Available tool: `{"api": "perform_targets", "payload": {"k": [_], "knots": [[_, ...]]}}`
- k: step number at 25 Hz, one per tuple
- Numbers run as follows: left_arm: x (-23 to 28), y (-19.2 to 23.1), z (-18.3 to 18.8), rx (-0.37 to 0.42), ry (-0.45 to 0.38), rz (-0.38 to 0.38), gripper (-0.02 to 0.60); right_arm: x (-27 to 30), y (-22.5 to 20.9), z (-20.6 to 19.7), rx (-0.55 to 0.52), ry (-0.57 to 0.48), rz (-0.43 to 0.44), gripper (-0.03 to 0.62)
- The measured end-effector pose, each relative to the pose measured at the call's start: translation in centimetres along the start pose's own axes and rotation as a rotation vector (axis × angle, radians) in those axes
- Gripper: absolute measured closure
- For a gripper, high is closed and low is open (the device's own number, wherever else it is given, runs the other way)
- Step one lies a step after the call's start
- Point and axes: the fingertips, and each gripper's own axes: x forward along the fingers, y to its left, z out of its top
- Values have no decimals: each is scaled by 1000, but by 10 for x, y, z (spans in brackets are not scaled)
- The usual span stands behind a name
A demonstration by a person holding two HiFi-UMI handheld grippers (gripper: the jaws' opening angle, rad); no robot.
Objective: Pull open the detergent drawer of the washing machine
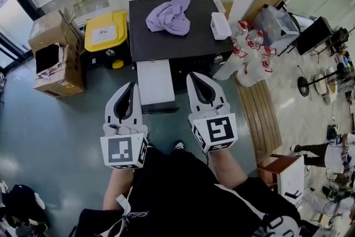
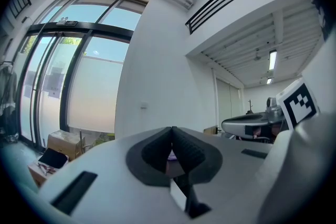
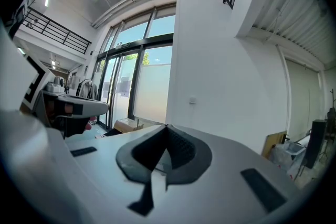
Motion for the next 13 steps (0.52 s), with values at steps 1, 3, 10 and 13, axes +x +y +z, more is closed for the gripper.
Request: {"api": "perform_targets", "payload": {"k": [1,3,10,13], "knots": [[0,0,-2,-1,-4,-2,560,0,-1,-1,-1,1,0,586],[0,-2,-4,-3,-6,-3,560,-2,-3,-2,0,2,-4,586],[3,-6,-4,-2,-2,-6,559,-5,-8,-3,-1,6,-16,586],[3,-9,-3,1,4,-8,559,-6,-9,-4,-2,8,-17,586]]}}
